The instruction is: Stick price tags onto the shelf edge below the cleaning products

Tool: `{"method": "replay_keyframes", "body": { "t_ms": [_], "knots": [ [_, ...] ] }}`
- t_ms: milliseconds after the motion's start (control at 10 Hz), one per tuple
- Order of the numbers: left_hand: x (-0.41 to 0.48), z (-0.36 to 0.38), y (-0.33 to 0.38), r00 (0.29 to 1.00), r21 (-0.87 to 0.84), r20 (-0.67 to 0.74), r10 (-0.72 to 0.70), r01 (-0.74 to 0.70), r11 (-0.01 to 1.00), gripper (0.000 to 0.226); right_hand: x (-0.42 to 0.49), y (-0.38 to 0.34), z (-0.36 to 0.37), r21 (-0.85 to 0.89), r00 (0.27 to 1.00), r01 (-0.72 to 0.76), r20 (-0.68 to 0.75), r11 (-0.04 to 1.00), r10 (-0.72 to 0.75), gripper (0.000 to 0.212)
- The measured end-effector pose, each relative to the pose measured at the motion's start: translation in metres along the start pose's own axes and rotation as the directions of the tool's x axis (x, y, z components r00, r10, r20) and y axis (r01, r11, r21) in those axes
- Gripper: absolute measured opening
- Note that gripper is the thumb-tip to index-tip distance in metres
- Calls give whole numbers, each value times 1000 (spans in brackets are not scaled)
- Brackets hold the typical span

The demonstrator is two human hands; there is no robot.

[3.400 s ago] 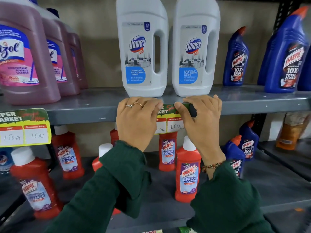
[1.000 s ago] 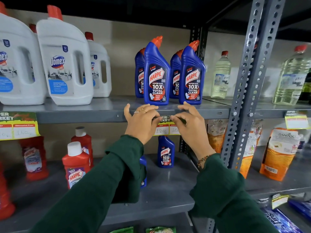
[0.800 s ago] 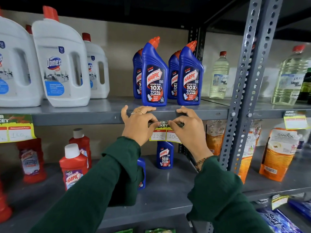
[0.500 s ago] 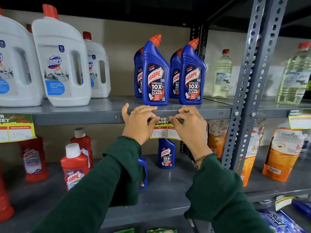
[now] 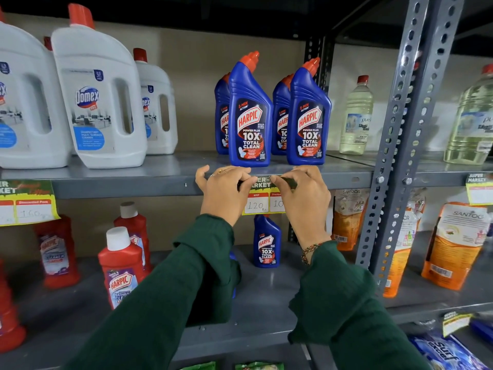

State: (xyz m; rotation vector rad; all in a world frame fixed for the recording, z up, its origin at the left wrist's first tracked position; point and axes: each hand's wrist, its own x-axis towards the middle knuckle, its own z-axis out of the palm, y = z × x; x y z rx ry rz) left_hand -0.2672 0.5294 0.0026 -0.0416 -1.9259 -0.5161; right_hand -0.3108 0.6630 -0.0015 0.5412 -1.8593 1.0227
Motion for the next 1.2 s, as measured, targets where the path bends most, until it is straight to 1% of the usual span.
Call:
{"method": "replay_keyframes", "body": {
  "t_ms": [100,200,300,400,500,600,700,900,1000,1100,1200],
  "knots": [
    [0,-1,2,998,-37,-20,-54,53,998,11,0,4,3,13,1000,24,-5,1000,-24,33],
    [0,1,2,999,28,7,-47,47,999,21,1,9,5,22,1000,1,22,1000,-1,44],
    [-2,6,-1,998,224,41,41,-49,973,31,-2,14,10,17,999,-30,27,999,30,50],
    [0,7,0,999,254,24,27,-32,967,32,-4,15,13,26,999,-37,4,999,37,51],
    [5,6,-1,1000,241,22,-6,1,970,26,-3,21,13,134,997,-65,-25,989,69,37],
    [8,3,-2,999,208,34,-2,-5,978,21,-1,26,11,171,997,-66,-38,983,73,28],
    [10,-5,-5,996,138,92,19,-32,990,17,-1,26,8,158,997,-41,-52,987,50,17],
    [12,-19,-10,982,69,184,42,-56,996,23,0,24,3,142,997,-22,-69,990,32,6],
    [11,-22,-7,977,72,210,46,-63,995,25,0,21,1,134,999,-32,-38,991,38,5],
    [10,-26,-6,973,102,221,62,-86,991,34,3,19,-4,145,996,-85,14,986,84,15],
    [6,-30,-9,963,167,264,56,-103,981,39,1,16,-12,269,982,-183,93,946,164,24]
  ]
}}
